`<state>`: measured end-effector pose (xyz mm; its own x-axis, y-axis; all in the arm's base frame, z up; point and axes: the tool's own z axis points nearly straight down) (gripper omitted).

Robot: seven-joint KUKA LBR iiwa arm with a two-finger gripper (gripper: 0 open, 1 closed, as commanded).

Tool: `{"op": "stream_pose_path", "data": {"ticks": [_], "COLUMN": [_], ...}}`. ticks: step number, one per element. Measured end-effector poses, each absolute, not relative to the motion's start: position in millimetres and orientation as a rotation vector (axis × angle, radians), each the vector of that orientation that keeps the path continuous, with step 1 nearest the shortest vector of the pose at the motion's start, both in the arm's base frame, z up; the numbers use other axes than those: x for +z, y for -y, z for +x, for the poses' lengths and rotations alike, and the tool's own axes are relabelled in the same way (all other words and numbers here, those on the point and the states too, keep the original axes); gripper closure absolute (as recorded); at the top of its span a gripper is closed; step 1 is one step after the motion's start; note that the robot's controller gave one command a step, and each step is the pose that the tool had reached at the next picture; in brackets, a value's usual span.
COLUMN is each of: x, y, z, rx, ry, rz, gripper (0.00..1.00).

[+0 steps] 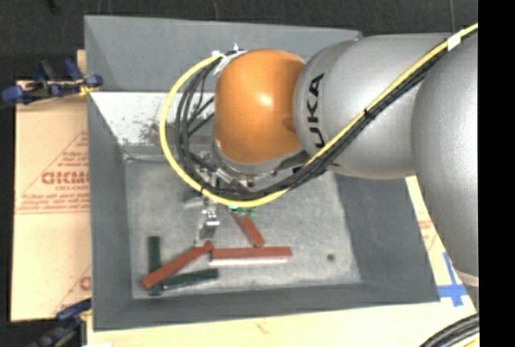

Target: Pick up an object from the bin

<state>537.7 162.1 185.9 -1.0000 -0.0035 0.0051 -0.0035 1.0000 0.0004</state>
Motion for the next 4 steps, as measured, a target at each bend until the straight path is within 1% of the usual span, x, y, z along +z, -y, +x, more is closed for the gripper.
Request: {"op": "stream_pose_path", "data": {"ticks": [1, 2, 3, 4], "x": [190.4, 83.9, 83.9, 176.3], "y": [-161.3, -154.2, -154.2, -160.8], "z": [539.6, 506.7, 506.6, 499.2], "rx": [-0.003, -0.003, -0.003, 0.001], "ry": [3.144, 3.143, 3.143, 3.139], "rz": [0.0, 0.002, 0.002, -0.033], "gripper": [0.0, 1.0, 1.0, 0.0]}}
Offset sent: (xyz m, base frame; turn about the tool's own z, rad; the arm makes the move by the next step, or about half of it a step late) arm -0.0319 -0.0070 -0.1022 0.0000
